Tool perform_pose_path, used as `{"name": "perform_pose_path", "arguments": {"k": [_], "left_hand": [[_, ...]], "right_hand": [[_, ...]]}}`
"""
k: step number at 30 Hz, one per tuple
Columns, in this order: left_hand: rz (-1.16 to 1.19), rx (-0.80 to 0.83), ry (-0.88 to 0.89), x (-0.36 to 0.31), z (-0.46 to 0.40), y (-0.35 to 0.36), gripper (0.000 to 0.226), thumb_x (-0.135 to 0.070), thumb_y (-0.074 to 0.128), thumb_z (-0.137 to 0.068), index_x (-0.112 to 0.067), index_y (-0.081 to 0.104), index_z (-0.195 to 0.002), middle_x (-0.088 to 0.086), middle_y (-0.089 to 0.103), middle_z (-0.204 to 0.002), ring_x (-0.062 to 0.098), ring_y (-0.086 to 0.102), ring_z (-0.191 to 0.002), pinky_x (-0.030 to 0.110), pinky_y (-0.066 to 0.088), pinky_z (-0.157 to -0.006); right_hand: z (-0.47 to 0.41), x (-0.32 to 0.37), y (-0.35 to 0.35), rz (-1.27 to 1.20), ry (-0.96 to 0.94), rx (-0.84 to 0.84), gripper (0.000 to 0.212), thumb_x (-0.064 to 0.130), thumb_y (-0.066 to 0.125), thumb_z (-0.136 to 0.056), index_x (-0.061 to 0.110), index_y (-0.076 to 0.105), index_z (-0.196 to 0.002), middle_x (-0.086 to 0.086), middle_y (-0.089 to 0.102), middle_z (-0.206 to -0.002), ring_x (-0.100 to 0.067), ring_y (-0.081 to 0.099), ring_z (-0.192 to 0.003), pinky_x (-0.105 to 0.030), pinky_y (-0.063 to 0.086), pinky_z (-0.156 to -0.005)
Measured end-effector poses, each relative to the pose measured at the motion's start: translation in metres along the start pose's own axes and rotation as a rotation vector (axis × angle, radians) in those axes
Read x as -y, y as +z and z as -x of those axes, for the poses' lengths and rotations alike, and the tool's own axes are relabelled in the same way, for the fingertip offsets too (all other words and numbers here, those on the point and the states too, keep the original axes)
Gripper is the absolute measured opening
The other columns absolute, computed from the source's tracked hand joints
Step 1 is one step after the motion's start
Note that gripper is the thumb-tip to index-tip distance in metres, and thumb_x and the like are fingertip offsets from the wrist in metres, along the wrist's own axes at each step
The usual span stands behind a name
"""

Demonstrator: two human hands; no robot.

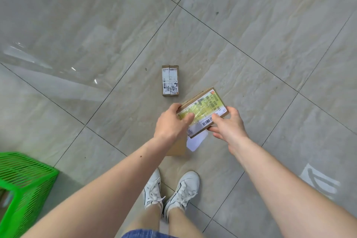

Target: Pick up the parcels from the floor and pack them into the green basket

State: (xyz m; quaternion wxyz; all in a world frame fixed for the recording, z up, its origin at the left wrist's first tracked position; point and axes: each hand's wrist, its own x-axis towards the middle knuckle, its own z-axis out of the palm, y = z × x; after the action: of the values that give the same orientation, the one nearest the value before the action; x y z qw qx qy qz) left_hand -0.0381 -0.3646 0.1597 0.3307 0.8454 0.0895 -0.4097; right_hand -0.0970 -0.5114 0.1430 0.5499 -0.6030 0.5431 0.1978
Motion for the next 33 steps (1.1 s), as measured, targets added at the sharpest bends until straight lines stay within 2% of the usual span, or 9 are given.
{"name": "perform_pose_path", "arguments": {"k": [5, 8, 11, 15, 18, 21, 25, 30, 33], "left_hand": [[0.199, 0.002, -0.033, -0.006, 0.047, -0.059, 0.047, -0.051, 0.068, -0.079, -0.031, 0.053, -0.119, 0.006, 0.064, -0.114, 0.021, 0.064, -0.095, 0.029, 0.051, -0.076], [0.303, 0.009, -0.047, -0.004, 0.074, -0.090, 0.046, -0.053, 0.071, -0.075, -0.028, 0.051, -0.109, 0.003, 0.051, -0.116, 0.019, 0.066, -0.087, 0.038, 0.060, -0.077], [0.401, 0.059, -0.053, 0.005, 0.098, -0.116, 0.041, -0.044, 0.063, -0.088, -0.016, 0.044, -0.111, -0.007, 0.054, -0.097, 0.017, 0.060, -0.081, 0.041, 0.057, -0.077], [0.512, 0.071, -0.039, 0.023, 0.124, -0.141, 0.038, -0.046, 0.056, -0.093, -0.015, 0.039, -0.107, 0.012, 0.065, -0.117, 0.016, 0.057, -0.076, 0.035, 0.055, -0.069], [0.587, 0.015, -0.048, 0.038, 0.141, -0.151, 0.038, -0.047, 0.055, -0.093, -0.016, 0.037, -0.105, 0.016, 0.066, -0.116, 0.018, 0.059, -0.077, 0.035, 0.056, -0.068], [0.667, -0.052, -0.071, 0.060, 0.161, -0.160, 0.040, -0.049, 0.052, -0.094, -0.015, 0.036, -0.108, 0.018, 0.066, -0.114, 0.019, 0.060, -0.074, 0.034, 0.058, -0.065], [0.790, -0.121, -0.104, 0.098, 0.187, -0.170, 0.041, -0.048, 0.049, -0.095, -0.014, 0.034, -0.112, 0.018, 0.068, -0.111, 0.021, 0.061, -0.073, 0.036, 0.058, -0.067], [0.968, -0.210, -0.099, 0.159, 0.219, -0.184, 0.048, -0.047, 0.046, -0.096, -0.036, 0.026, -0.138, 0.014, 0.068, -0.103, 0.023, 0.064, -0.075, 0.036, 0.057, -0.065], [1.072, -0.269, -0.111, 0.201, 0.243, -0.193, 0.054, -0.047, 0.045, -0.096, -0.044, 0.021, -0.144, 0.008, 0.067, -0.096, 0.023, 0.062, -0.076, 0.031, 0.055, -0.060]], "right_hand": [[0.060, 0.040, 0.013, 0.043, -0.093, 0.024, 0.051, 0.021, 0.072, -0.083, 0.030, 0.041, -0.122, -0.006, 0.072, -0.103, -0.025, 0.073, -0.089, -0.034, 0.058, -0.072], [0.093, 0.056, 0.025, 0.112, -0.172, 0.033, 0.066, 0.022, 0.081, -0.074, 0.033, 0.041, -0.126, 0.001, 0.072, -0.102, -0.020, 0.070, -0.095, -0.039, 0.057, -0.084], [0.121, 0.071, 0.037, 0.195, -0.262, 0.052, 0.074, 0.021, 0.086, -0.068, 0.035, 0.042, -0.126, 0.007, 0.070, -0.099, -0.016, 0.068, -0.095, -0.039, 0.057, -0.088], [0.156, 0.095, 0.054, 0.316, -0.409, 0.109, 0.076, 0.018, 0.086, -0.069, 0.031, 0.044, -0.131, 0.014, 0.065, -0.097, -0.009, 0.060, -0.095, -0.030, 0.050, -0.085], [0.175, 0.104, 0.069, 0.403, -0.488, 0.152, 0.079, 0.019, 0.086, -0.068, 0.031, 0.045, -0.134, 0.011, 0.065, -0.106, -0.010, 0.058, -0.104, -0.029, 0.048, -0.088], [0.192, 0.106, 0.090, 0.503, -0.545, 0.210, 0.085, 0.022, 0.087, -0.065, 0.033, 0.044, -0.138, 0.010, 0.065, -0.116, -0.012, 0.058, -0.112, -0.039, 0.050, -0.100], [0.217, 0.100, 0.126, 0.600, -0.607, 0.335, 0.093, 0.018, 0.087, -0.066, 0.033, 0.039, -0.144, 0.008, 0.061, -0.115, -0.013, 0.057, -0.115, -0.043, 0.048, -0.103], [0.256, 0.080, 0.187, 0.695, -0.653, 0.431, 0.104, 0.029, 0.088, -0.065, 0.036, 0.027, -0.149, 0.002, 0.061, -0.133, -0.019, 0.051, -0.129, -0.046, 0.039, -0.110], [0.286, 0.059, 0.227, 0.732, -0.660, 0.488, 0.093, 0.029, 0.087, -0.066, 0.025, 0.036, -0.143, -0.001, 0.061, -0.135, -0.021, 0.052, -0.130, -0.047, 0.039, -0.110]]}}
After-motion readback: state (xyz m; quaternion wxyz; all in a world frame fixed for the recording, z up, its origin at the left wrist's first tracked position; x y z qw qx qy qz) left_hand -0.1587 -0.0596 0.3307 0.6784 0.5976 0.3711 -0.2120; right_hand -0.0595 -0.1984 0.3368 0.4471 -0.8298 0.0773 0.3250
